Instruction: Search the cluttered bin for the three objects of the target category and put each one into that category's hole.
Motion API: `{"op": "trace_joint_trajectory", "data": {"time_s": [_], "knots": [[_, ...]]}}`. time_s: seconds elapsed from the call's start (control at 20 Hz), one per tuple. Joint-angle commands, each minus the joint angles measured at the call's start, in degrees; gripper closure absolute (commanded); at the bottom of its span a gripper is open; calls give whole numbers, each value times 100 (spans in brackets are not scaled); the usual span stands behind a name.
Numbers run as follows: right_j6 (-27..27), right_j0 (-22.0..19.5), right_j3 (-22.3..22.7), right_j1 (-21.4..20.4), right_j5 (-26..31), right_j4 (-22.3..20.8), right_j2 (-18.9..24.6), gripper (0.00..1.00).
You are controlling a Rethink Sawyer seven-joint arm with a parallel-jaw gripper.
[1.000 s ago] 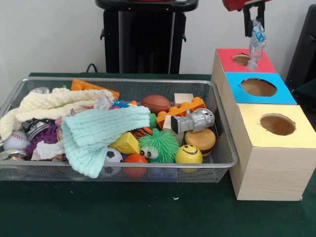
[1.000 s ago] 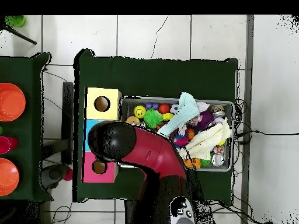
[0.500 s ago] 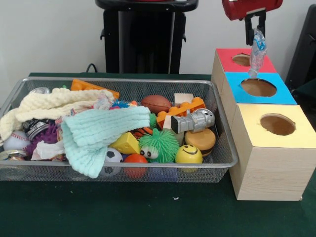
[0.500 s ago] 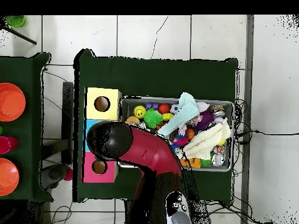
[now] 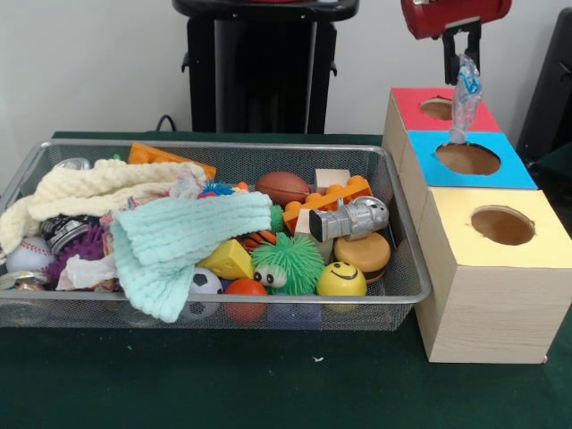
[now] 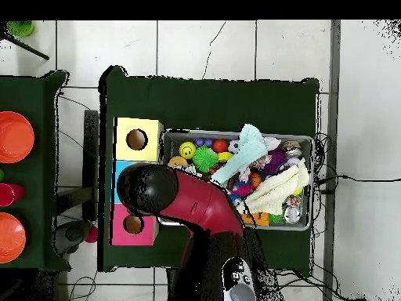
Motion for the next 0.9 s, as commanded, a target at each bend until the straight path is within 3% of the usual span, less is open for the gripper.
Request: {"op": "trace_joint_trajectory", "data": {"time_s": [0.05,0.6,0.9], "knots": [[1105,-50,655,262,-580,427,561,100],[1153,36,698,334,-828,514,639,100],[1215,144,593,489,-843,290,496,100]]}}
